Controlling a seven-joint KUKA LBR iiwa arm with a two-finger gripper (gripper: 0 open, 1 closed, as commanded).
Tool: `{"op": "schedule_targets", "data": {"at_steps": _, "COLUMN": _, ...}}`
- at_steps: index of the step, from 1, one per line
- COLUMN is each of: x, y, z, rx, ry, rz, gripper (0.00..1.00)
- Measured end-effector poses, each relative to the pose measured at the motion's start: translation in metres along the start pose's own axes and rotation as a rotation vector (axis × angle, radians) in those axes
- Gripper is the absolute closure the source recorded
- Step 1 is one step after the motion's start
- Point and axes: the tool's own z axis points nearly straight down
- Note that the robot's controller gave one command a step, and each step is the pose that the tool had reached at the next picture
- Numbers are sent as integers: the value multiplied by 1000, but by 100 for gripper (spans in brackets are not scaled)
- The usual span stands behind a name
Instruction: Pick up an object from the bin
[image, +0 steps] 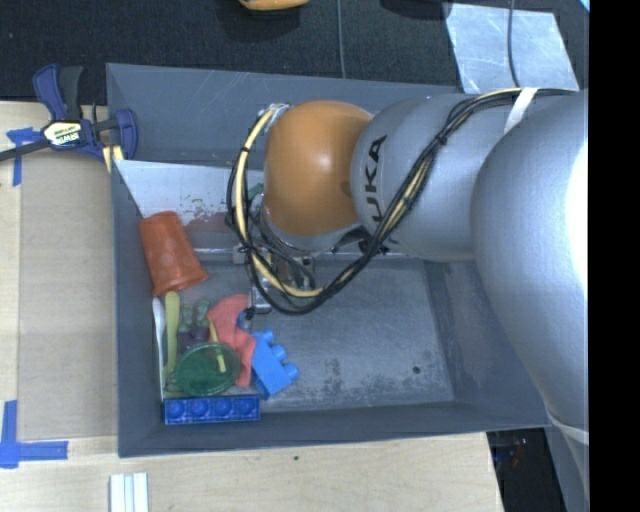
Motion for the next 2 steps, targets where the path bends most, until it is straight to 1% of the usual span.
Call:
{"op": "schedule_targets", "data": {"at_steps": 1, "x": -2, "y": -1, "z": -5, "rx": -1, "ry": -8, "rz": 4, "gripper": 0}}
{"op": "schedule_targets", "data": {"at_steps": 2, "x": 18, "y": 5, "z": 61, "rx": -2, "ry": -9, "rz": 114, "gripper": 0}}
